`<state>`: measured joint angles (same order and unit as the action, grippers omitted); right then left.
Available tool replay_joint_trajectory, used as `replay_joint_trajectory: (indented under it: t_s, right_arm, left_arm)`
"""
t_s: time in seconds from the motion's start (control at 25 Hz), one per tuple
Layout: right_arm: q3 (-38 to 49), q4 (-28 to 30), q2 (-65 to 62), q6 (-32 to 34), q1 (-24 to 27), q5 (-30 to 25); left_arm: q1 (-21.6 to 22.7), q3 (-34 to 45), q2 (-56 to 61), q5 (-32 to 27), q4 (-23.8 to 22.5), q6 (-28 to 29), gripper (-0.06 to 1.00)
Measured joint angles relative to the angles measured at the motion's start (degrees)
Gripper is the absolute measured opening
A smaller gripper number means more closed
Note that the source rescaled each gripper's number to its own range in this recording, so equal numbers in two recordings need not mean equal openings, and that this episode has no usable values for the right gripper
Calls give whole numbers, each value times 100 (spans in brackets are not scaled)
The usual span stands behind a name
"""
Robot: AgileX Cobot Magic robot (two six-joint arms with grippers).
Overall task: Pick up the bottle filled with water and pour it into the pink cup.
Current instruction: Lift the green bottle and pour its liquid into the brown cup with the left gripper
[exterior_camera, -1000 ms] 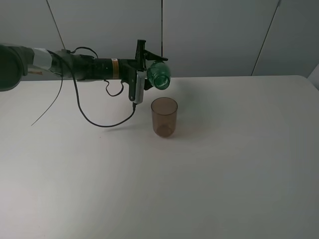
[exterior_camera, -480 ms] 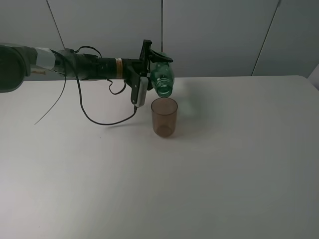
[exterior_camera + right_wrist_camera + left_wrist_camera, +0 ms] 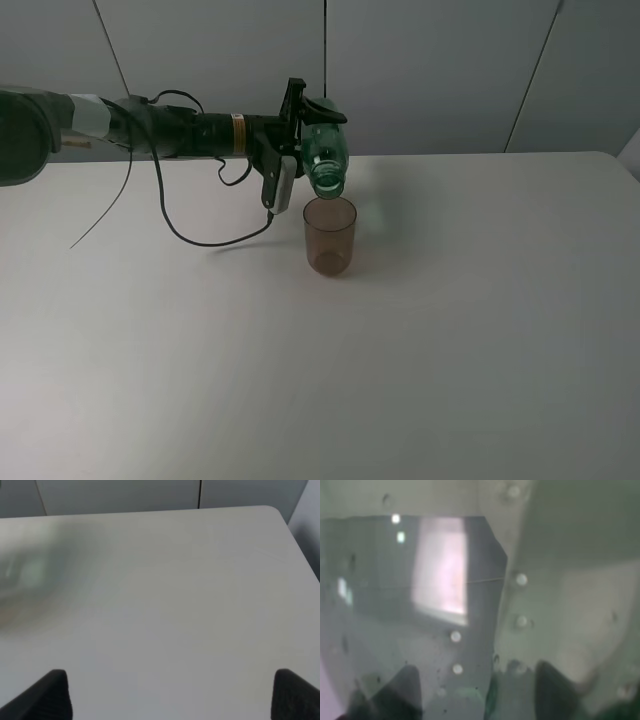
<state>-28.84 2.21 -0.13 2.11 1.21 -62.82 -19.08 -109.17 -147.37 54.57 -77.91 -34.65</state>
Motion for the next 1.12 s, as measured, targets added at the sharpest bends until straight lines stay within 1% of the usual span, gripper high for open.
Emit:
replay_joint_trajectory:
  t_s: [0.24, 0.56, 1.12]
  right_arm:
    - [0, 0, 0, 0, 0, 0]
    - [0, 0, 0, 0, 0, 0]
    - [0, 0, 0, 0, 0, 0]
  left_arm:
    - [0, -135, 0, -7, 21, -253, 1]
    - [-27, -273, 0, 58, 67, -430, 0]
    - [-87, -307, 0, 72, 92, -477, 0]
